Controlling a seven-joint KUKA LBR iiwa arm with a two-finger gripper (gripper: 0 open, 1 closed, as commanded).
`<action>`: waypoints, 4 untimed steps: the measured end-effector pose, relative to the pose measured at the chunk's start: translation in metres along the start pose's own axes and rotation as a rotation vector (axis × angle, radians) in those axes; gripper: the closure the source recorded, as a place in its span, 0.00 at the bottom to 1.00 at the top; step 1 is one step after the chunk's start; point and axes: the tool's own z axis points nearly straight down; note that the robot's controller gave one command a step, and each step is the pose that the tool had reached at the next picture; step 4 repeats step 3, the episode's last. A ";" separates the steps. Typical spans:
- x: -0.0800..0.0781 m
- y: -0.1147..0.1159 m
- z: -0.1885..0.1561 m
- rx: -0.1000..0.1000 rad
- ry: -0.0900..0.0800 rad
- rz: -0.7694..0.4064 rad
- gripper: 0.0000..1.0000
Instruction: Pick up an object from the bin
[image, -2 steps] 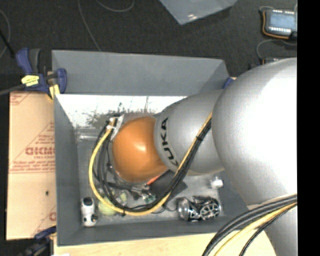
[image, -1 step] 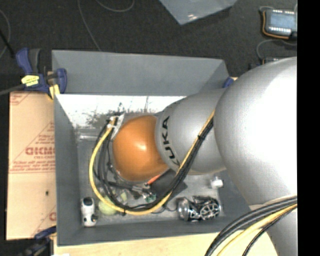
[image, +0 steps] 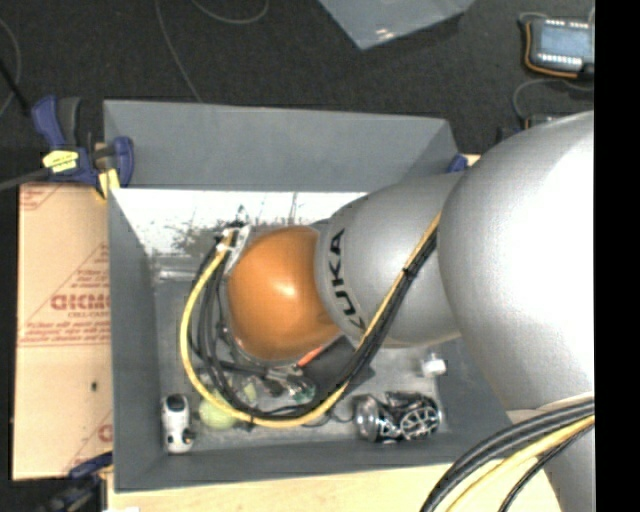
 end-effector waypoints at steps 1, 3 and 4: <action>0.000 0.000 -0.022 0.000 0.001 0.001 1.00; -0.001 -0.001 -0.054 0.001 -0.004 0.002 1.00; -0.001 -0.001 -0.054 0.001 -0.004 0.002 1.00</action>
Offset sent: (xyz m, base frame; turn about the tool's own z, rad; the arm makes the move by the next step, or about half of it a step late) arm 0.0000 0.0000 0.0311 0.0000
